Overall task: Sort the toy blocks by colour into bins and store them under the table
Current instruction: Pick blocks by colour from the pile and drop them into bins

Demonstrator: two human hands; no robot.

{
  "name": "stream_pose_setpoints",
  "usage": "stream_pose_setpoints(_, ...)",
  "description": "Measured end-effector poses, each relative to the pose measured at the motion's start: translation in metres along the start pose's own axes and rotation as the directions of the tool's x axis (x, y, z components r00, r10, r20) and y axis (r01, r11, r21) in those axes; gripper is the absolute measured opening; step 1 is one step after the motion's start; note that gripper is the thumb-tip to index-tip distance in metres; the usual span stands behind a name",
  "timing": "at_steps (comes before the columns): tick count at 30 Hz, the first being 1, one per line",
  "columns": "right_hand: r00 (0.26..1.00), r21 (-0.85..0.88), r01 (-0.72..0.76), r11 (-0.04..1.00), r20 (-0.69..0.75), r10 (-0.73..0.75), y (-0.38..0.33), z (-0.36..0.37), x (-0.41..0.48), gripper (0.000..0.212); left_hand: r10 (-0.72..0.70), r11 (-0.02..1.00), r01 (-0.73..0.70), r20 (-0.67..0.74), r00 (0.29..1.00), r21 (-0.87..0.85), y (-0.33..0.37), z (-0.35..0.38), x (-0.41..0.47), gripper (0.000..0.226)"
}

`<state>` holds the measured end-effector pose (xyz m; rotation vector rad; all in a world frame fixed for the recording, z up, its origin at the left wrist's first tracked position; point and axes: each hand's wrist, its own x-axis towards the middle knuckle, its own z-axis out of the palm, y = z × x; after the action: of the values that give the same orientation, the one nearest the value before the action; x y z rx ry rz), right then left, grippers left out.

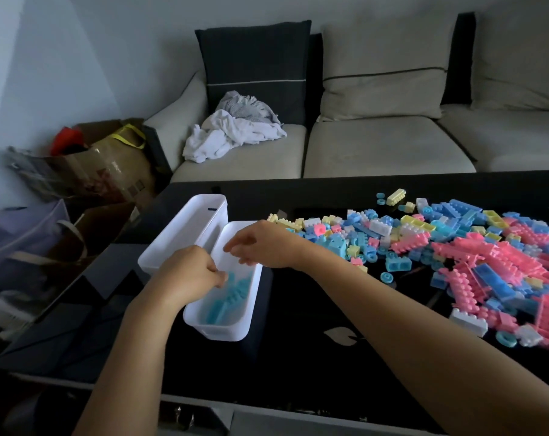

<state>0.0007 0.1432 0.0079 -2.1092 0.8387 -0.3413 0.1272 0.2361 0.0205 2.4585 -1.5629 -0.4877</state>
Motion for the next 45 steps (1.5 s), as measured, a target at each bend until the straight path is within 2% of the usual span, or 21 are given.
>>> stream_pose_setpoints(5,0.997,0.118,-0.024,0.993,-0.069,0.032,0.019,-0.028,-0.012,0.02,0.043,0.999,-0.045,-0.153,0.987,-0.009,0.007,-0.001,-0.001,0.021)
stream_pose_setpoints(8,0.993,0.066,-0.041,0.997,-0.103,0.048,0.038,-0.059,-0.033,0.018,0.153,0.982,-0.177,-0.273,0.95,-0.063,0.018,0.006,0.001,0.016)
stream_pose_setpoints(10,0.992,-0.01,-0.062,0.998,-0.108,0.061,0.054,-0.079,-0.051,0.018,0.246,0.95,-0.291,-0.303,0.921,-0.115,0.031,0.012,0.002,0.011)
stream_pose_setpoints(15,0.99,-0.293,-0.129,0.947,-0.092,0.106,0.096,-0.1,-0.094,0.03,0.488,0.85,-0.517,-0.222,0.844,-0.102,0.075,0.041,0.015,0.031)
stream_pose_setpoints(18,0.984,-0.406,-0.177,0.897,-0.105,0.147,0.118,-0.094,-0.111,0.036,0.558,0.821,-0.566,-0.106,0.823,-0.074,0.101,0.064,0.03,0.039)
stream_pose_setpoints(21,0.979,-0.489,-0.186,0.853,-0.162,0.12,0.139,-0.085,-0.124,0.038,0.569,0.82,-0.57,-0.037,0.822,-0.048,0.122,0.082,0.046,0.046)
stream_pose_setpoints(27,0.997,-0.565,-0.066,0.822,-0.07,0.032,0.158,-0.067,-0.143,0.054,0.585,0.811,-0.585,-0.001,0.811,0.021,0.138,0.097,0.065,0.054)
stream_pose_setpoints(31,0.991,-0.563,-0.084,0.822,-0.134,0.009,0.164,-0.07,-0.139,0.041,0.551,0.834,-0.55,-0.018,0.834,0.053,0.14,0.105,0.071,0.038)
stream_pose_setpoints(35,0.978,-0.503,-0.138,0.853,-0.203,0.038,0.156,-0.074,-0.141,0.03,0.538,0.842,-0.536,-0.023,0.843,0.063,0.14,0.108,0.073,0.043)
stream_pose_setpoints(38,0.967,-0.433,-0.069,0.899,-0.251,-0.047,0.142,-0.074,-0.147,0.024,0.521,0.852,-0.523,-0.087,0.849,0.001,0.141,0.108,0.073,0.039)
stream_pose_setpoints(41,0.984,-0.435,0.055,0.899,-0.131,-0.124,0.123,-0.067,-0.152,0.022,0.514,0.836,-0.54,-0.206,0.833,-0.094,0.144,0.105,0.069,0.037)
stream_pose_setpoints(43,0.992,-0.535,0.085,0.84,-0.03,-0.119,0.116,-0.057,-0.152,0.026,0.524,0.806,-0.578,-0.298,0.798,-0.129,0.147,0.1,0.064,0.038)
stream_pose_setpoints(45,0.996,-0.693,0.076,0.717,0.021,-0.085,0.113,-0.048,-0.15,0.028,0.537,0.762,-0.628,-0.388,0.749,-0.157,0.148,0.095,0.06,0.038)
